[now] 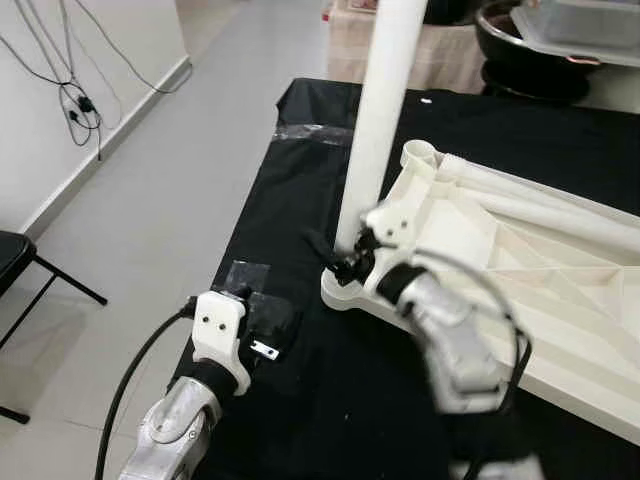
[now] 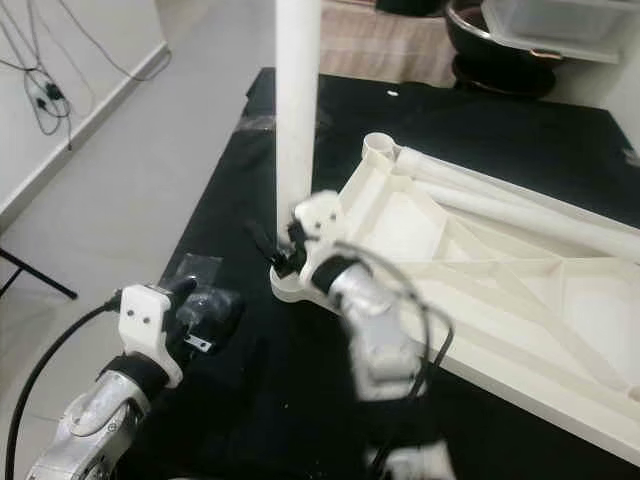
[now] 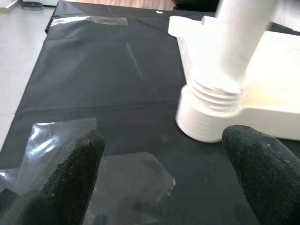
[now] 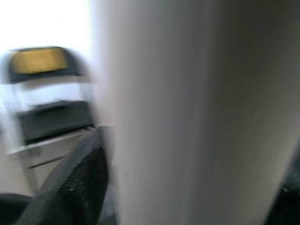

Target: Building children table

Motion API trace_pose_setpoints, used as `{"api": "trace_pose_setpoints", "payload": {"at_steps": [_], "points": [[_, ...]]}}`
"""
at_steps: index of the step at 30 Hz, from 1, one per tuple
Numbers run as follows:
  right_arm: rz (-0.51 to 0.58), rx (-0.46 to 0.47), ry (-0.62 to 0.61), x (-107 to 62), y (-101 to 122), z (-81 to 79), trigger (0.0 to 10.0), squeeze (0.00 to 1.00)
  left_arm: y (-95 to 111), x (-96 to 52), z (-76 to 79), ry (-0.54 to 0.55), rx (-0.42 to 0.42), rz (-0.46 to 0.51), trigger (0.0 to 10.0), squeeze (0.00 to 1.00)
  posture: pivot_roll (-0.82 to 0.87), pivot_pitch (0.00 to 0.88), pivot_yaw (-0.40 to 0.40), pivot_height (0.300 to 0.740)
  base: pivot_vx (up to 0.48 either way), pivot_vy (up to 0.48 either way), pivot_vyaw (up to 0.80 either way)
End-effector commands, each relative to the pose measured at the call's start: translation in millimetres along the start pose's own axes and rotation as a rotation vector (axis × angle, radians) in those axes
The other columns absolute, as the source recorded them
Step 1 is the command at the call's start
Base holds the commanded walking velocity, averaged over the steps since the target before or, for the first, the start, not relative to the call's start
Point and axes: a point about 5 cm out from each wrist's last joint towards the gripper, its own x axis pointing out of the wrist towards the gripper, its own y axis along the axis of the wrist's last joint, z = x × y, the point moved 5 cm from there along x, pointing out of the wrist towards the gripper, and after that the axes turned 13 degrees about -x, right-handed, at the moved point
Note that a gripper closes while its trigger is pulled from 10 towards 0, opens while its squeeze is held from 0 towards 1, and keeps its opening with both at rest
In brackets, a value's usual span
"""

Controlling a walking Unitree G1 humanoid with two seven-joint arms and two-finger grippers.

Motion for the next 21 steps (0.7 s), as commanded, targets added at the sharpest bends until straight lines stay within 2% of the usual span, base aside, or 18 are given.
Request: {"api": "trace_pose_setpoints", "payload": {"at_steps": [1,2,3,4,5,7,11,15,16,17,21], "points": [[0.074,-0.003,0.132,1.1,8,-6.1,10.0,1.00,-2,-3.8,2.8,-0.007,0.004,-0.011,10.0,0.00,0.09,0.151,-0.065,0.740,0.000,0.000,0.00],[0.074,-0.003,0.132,1.1,8,-6.1,10.0,1.00,-2,-3.8,2.8,-0.007,0.004,-0.011,10.0,0.00,0.09,0.151,-0.065,0.740,0.000,0.000,0.00],[0.074,-0.011,0.182,2.4,8,-4.8,10.0,0.00,-2,-4.5,4.0,-0.008,0.004,-0.010,10.0,0.00,0.10,0.162,-0.070,0.740,0.000,0.000,0.00],[0.076,-0.011,0.265,5.3,8,-1.4,10.0,0.00,-2,-6.3,6.5,-0.009,0.005,-0.008,10.0,0.00,0.11,0.180,-0.076,0.740,0.000,0.000,0.00],[0.076,-0.011,0.265,5.3,8,-1.4,10.0,0.00,-2,-6.3,6.5,-0.009,0.005,-0.008,10.0,0.00,0.11,0.180,-0.076,0.740,0.000,0.000,0.00],[0.095,-0.008,0.368,8.9,10,1.1,10.0,0.00,-1,-9.4,9.6,-0.008,0.008,-0.006,10.0,0.00,0.12,0.189,-0.080,0.740,0.000,0.000,0.00],[0.130,0.086,0.402,19.1,15,9.4,10.0,0.00,0,-13.8,13.6,-0.007,0.011,-0.005,10.0,0.00,0.14,0.212,-0.082,0.740,0.000,0.000,0.00],[0.154,0.106,0.450,21.5,19,9.4,10.0,0.00,1,-15.9,15.2,-0.008,0.011,-0.006,10.0,0.00,0.15,0.225,-0.081,0.740,0.000,0.000,0.00],[0.178,0.114,0.531,23.6,24,7.6,0.0,0.00,1,-19.1,17.4,-0.011,0.008,-0.012,10.0,0.00,0.15,0.242,-0.079,0.740,0.000,0.000,0.00],[0.178,0.114,0.531,23.6,24,7.6,0.0,0.00,1,-19.1,17.4,-0.011,0.008,-0.012,10.0,0.00,0.15,0.242,-0.079,0.740,0.000,0.000,0.00],[0.200,0.115,0.654,22.6,29,3.8,0.0,0.00,1,-22.4,20.1,-0.016,0.001,-0.019,10.0,0.00,0.16,0.252,-0.078,0.740,0.000,0.000,0.00]]}}
